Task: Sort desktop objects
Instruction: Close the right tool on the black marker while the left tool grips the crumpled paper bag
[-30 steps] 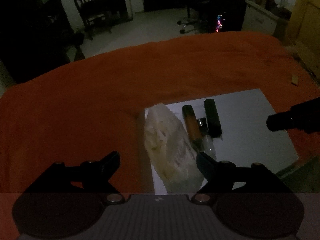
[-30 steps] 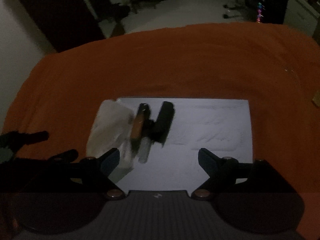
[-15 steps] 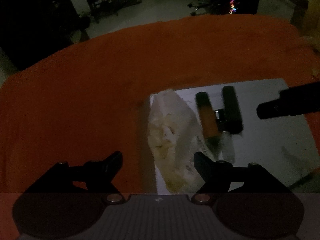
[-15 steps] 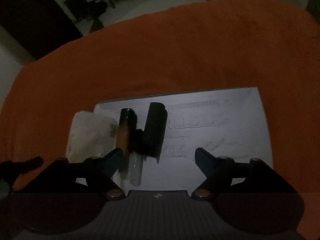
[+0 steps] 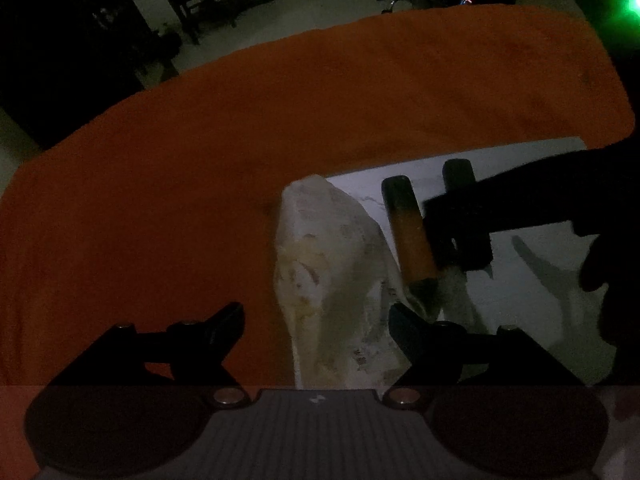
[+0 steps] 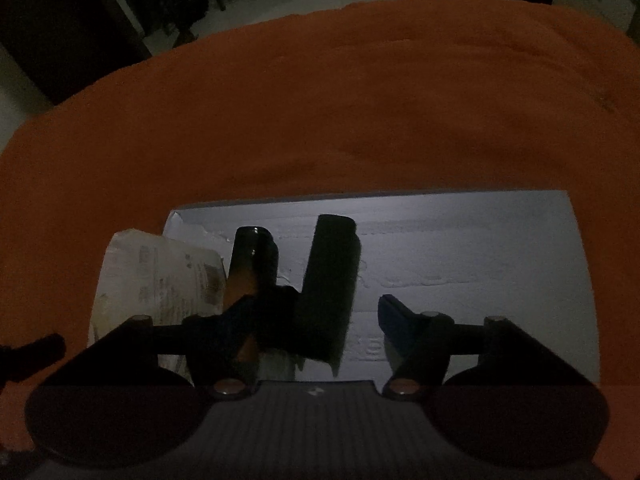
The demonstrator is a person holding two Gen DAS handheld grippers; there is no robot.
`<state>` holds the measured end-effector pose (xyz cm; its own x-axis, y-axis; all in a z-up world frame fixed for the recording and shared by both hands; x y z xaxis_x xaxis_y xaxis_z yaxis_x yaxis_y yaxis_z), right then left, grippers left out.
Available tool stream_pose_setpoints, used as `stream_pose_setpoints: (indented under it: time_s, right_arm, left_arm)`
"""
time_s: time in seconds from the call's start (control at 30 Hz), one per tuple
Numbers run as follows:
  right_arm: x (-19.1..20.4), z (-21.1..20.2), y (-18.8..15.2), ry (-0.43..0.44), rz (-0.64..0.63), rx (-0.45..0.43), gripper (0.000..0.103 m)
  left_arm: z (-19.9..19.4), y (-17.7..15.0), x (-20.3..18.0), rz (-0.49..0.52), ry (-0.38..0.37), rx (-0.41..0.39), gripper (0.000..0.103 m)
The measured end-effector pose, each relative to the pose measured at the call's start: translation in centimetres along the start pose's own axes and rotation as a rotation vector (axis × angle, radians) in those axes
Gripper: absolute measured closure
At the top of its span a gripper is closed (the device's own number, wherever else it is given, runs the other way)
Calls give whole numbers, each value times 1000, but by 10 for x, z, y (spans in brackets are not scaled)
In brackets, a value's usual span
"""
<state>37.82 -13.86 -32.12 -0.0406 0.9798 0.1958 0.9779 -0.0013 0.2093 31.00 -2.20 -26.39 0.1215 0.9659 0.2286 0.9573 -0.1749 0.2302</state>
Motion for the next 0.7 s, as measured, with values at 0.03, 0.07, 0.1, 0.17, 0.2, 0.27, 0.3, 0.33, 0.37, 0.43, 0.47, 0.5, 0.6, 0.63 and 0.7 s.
stream_pose_setpoints:
  time_s: [0.03,0.07,0.1,0.17,0.2,0.27,0.3,0.33,0.37,0.43,0.47,0.5,0.6,0.63,0.7]
  right_arm:
    - [-2,1,1,4,8,0,33]
    - [-3,2,1,9,14,-1,33]
    - [-3,4,1,12,14,-4,34]
    - [-5,6,1,3,9,-13,36]
    - [-5,8,0,-9,3,-13,37]
    - [-6,12,-2,-18,-5,-16,37]
    - [-7,12,-3,-6,-2,-18,37]
    - [-8,12,-3,4,2,-17,38]
    - [-9,13,-4,13,5,-14,40]
    - [-11,13,-5,40,14,-10,48]
    - [-12,12,-6,58,21,-8,53]
    - [-15,11,-6,72,30,-6,54]
    - [-23,7,-6,92,40,-4,59]
    - [-25,6,-7,97,40,-4,60]
    - [-26,6,-7,97,35,-4,63]
  left_arm:
    - [1,1,-1,-3,2,5,26]
    - [2,1,-3,-5,-2,12,26]
    - [2,1,-5,-5,-5,17,26]
    - [1,1,-9,2,0,16,26]
    - [1,1,-11,8,4,14,26]
    - [1,2,-14,16,11,15,26]
    - [1,3,-16,19,15,15,26]
    - [1,3,-17,19,19,13,26]
    - [2,4,-18,21,22,11,26]
    - [3,6,-20,20,18,12,27]
    - [4,6,-20,12,3,18,27]
    - [5,7,-20,3,-11,21,29]
    - [10,7,-18,-14,-31,40,36]
    - [12,6,-16,-22,-35,46,40]
    - [17,4,-12,-44,-63,64,58]
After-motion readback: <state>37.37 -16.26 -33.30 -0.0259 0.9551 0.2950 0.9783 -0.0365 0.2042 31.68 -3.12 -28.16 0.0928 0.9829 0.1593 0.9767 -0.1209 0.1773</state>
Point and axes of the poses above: each gripper's, at about its wrist camera, not at the fingertips, and z roughly the way its jaws point, x to its left, y to its top, the point moved 5 cm from there along z, roughly the way its jaws point, and after that the axes turned 11 degrees about x, right-handed, at the moved point
